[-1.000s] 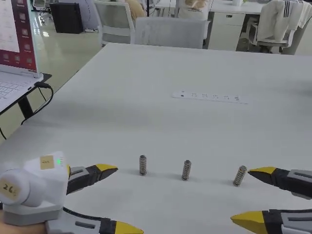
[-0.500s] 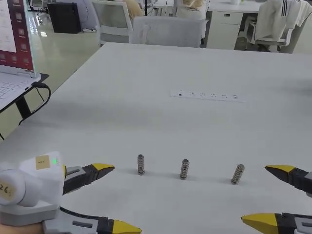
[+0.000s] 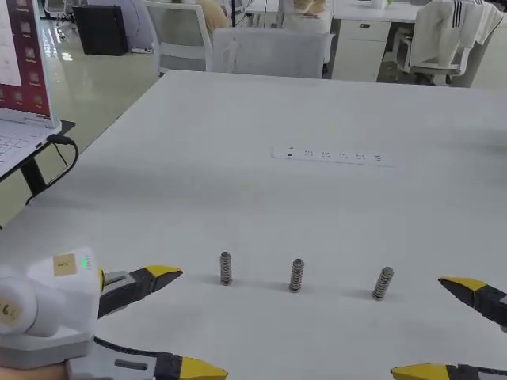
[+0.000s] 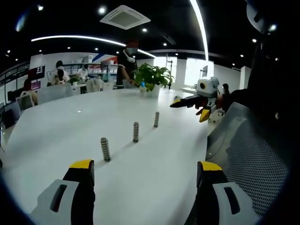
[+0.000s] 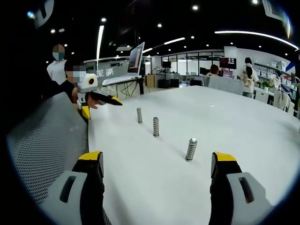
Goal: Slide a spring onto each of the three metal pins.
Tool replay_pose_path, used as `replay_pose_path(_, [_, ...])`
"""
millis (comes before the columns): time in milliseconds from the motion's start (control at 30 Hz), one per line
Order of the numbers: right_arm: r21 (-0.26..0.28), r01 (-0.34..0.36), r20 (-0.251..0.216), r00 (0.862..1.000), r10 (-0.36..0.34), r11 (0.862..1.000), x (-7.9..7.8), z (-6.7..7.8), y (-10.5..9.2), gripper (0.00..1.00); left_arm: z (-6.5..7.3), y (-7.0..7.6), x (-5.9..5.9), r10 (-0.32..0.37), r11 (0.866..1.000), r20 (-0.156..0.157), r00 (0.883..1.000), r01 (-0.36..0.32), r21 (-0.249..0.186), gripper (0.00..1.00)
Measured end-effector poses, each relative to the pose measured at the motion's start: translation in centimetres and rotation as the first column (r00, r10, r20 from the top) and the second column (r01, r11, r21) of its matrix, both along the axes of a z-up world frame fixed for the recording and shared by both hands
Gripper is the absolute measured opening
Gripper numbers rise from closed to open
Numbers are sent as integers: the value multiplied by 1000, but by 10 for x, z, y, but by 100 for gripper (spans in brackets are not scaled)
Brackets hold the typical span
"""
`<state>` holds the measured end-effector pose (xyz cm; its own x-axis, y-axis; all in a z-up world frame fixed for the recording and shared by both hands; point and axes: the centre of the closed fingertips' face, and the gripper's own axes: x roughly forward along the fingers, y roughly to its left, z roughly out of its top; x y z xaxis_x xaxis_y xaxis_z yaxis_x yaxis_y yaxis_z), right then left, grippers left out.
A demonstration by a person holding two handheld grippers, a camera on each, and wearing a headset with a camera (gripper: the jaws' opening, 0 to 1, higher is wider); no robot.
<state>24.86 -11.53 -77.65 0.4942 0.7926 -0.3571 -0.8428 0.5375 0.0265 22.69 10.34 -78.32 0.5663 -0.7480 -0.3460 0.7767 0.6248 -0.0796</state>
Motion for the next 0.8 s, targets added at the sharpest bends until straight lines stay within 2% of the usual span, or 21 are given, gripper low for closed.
replay_pose_path(167, [-14,-4,-6,1000,4,1000,-3,-7,1,99,-1,2,-1,7,1000,-3,1000,-7,-5,88])
replay_pose_path(433, [13,21,11,1000,-22,1000,-2,-1,1,99,-1,3,-1,12,1000,-2,1000,-12,-11,88])
replay_pose_path(800, [13,29,15,999,-29,999,-2,3,2,99,-6,6,0,24,1000,-8,1000,-24,-13,89])
